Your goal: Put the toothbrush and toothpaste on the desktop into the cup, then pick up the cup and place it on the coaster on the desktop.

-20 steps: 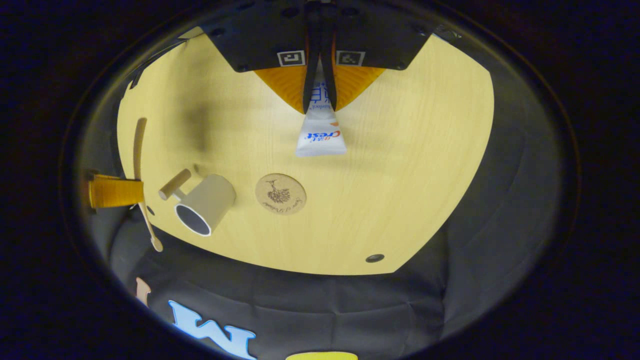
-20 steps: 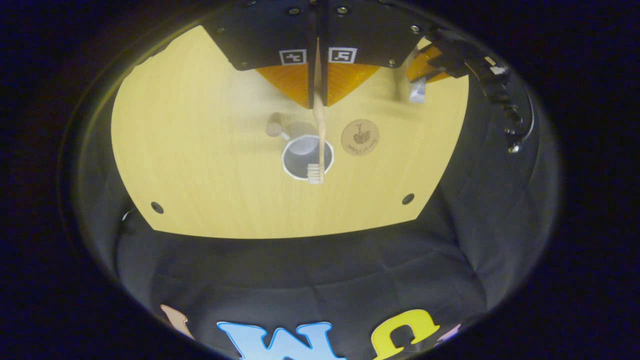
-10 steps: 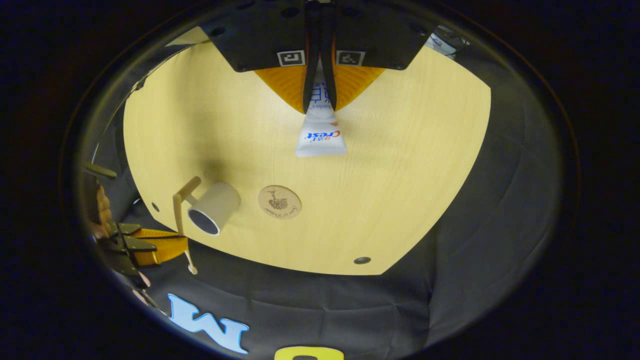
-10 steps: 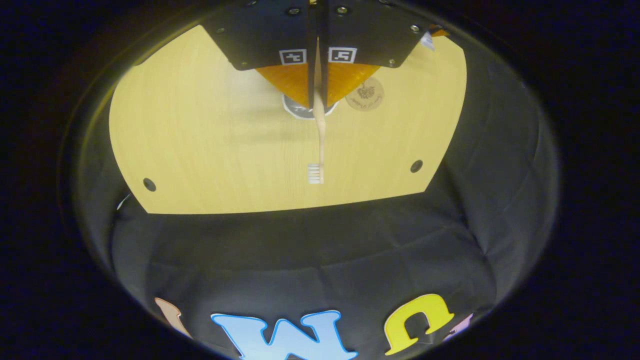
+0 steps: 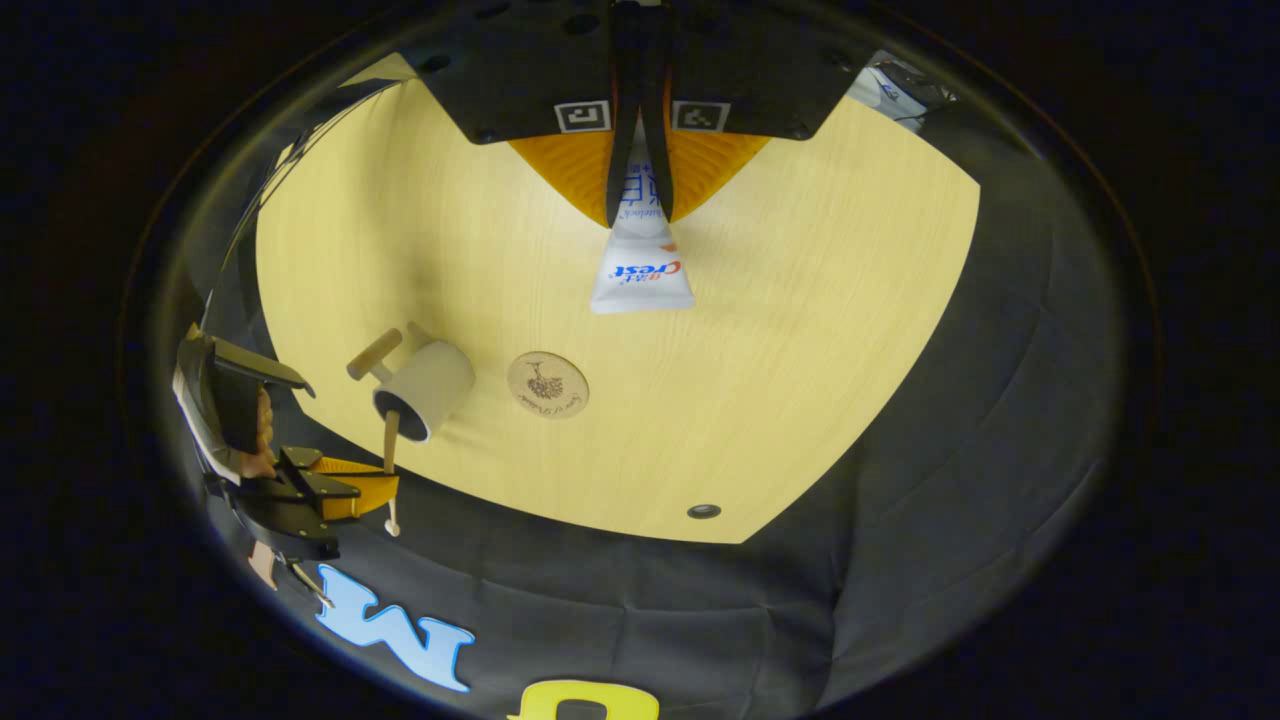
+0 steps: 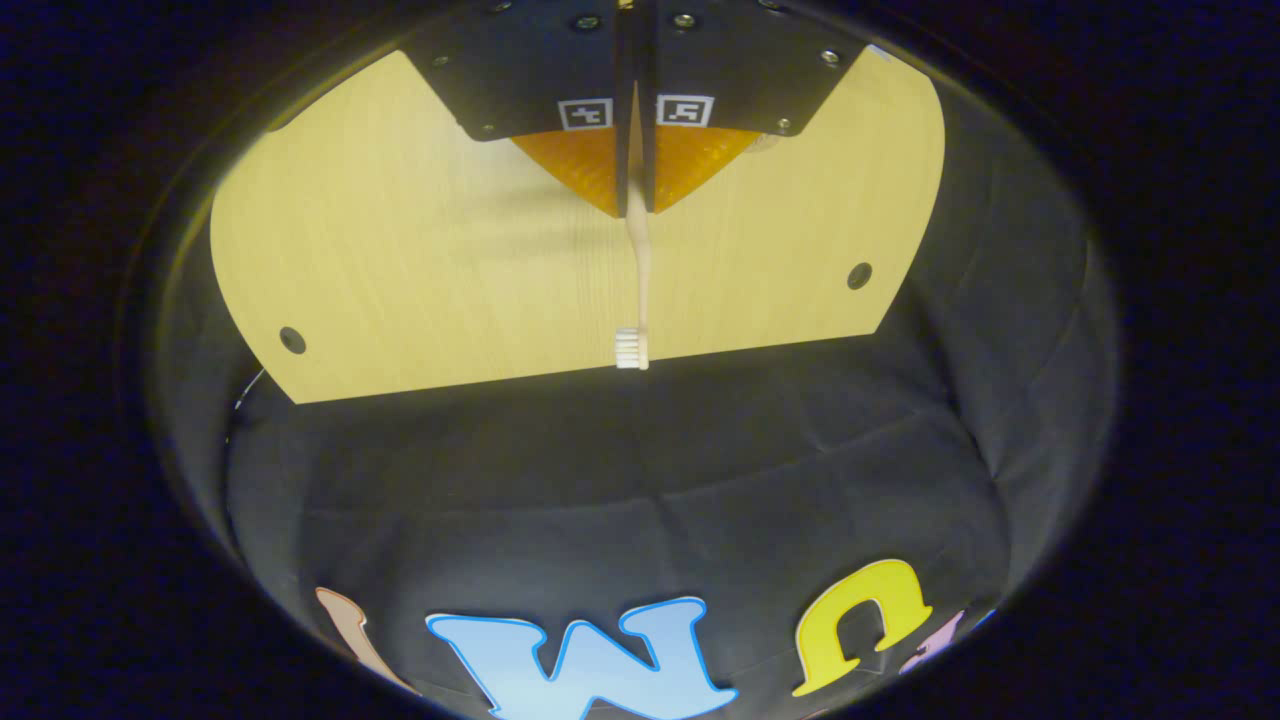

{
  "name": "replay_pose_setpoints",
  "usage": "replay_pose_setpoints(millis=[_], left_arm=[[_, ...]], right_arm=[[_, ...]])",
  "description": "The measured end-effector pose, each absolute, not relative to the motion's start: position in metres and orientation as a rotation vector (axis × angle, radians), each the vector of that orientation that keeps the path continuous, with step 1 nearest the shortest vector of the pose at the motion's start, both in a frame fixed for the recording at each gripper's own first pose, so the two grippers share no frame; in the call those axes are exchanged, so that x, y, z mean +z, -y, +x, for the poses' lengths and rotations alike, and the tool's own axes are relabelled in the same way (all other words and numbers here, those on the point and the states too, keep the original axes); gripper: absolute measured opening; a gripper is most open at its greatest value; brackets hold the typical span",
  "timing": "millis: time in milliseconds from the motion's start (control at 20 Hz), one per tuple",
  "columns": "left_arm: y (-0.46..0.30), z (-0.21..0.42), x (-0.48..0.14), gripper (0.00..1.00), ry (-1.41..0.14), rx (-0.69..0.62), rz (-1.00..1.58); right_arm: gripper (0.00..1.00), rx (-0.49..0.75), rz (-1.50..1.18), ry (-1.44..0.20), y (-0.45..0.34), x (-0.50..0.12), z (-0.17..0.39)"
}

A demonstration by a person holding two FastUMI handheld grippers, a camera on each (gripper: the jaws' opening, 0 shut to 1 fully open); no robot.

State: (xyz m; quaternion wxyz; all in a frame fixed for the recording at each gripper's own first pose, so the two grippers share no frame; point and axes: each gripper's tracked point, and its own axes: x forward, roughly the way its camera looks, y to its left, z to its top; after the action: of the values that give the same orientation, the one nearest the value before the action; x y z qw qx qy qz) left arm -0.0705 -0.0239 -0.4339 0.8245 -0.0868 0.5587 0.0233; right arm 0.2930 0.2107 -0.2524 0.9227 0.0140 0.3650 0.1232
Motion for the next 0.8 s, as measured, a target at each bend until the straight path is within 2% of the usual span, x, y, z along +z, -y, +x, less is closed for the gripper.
replay_pose_setpoints(millis=[300, 600, 650, 800], left_arm=[[0.023, -0.068, -0.428, 0.07, -1.192, 0.057, -0.175], [0.025, -0.057, -0.426, 0.08, -1.192, 0.038, -0.158], [0.027, -0.055, -0.426, 0.08, -1.193, 0.033, -0.155], [0.034, -0.044, -0.437, 0.08, -1.194, 0.020, -0.152]], right_arm=[[0.01, 0.274, 0.017, -0.692, -0.216, -0.275, 0.282], [0.04, 0.278, 0.054, -0.718, -0.209, -0.288, 0.265], [0.15, 0.286, 0.057, -0.721, -0.208, -0.287, 0.262], [0.21, 0.288, 0.059, -0.707, -0.203, -0.281, 0.254]])
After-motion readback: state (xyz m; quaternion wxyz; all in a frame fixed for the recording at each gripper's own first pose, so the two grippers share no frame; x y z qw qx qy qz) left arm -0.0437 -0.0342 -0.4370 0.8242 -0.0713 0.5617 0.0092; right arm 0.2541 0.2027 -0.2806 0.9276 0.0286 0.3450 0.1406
